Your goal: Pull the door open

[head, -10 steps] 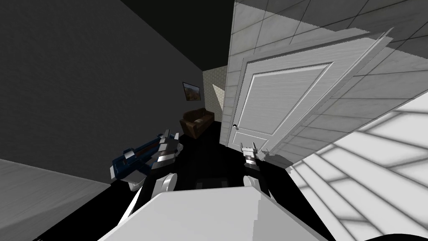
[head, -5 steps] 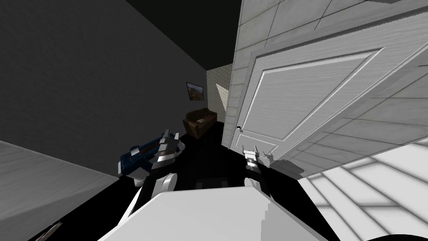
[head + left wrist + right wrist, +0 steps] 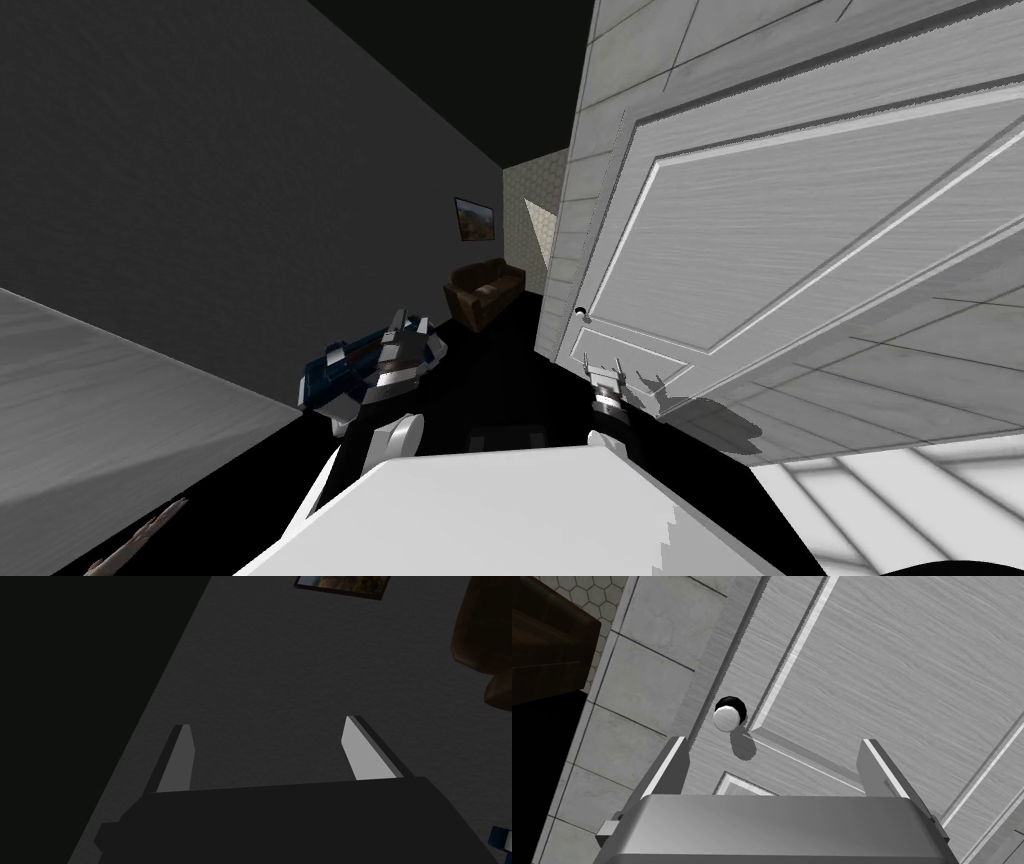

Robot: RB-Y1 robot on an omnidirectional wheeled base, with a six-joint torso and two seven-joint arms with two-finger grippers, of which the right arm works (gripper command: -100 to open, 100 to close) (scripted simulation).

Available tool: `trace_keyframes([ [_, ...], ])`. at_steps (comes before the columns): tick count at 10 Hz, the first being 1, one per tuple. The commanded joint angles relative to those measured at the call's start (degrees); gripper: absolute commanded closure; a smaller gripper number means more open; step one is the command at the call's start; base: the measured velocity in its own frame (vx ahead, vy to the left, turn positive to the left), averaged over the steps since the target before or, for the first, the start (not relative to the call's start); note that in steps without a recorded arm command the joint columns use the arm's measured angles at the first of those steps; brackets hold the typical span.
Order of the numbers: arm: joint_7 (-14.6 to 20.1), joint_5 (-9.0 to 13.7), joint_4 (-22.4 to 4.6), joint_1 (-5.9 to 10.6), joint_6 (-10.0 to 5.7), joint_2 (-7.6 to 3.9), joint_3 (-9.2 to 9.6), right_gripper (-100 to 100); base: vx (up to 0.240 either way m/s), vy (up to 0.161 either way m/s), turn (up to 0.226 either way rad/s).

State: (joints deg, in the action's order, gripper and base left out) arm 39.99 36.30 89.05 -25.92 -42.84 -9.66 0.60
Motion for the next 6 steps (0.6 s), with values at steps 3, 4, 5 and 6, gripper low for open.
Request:
trace_keyframes([
  [3, 3.7, 3.6, -4.2, 0.47, -2.02, -0.52, -0.01, -100, 0.088, -0.034, 0.129],
  [4, 4.7, 4.6, -5.3, 0.58, -2.56, -0.69, -0.03, -100, 0.101, -0.034, 0.138],
  [5, 5.8, 5.5, -6.4, 0.68, -3.09, -0.87, -0.05, -100, 0.091, -0.049, 0.131],
  [6, 6.8, 6.5, -7.4, 0.78, -3.6, -1.04, -0.07, -100, 0.095, -0.048, 0.125],
])
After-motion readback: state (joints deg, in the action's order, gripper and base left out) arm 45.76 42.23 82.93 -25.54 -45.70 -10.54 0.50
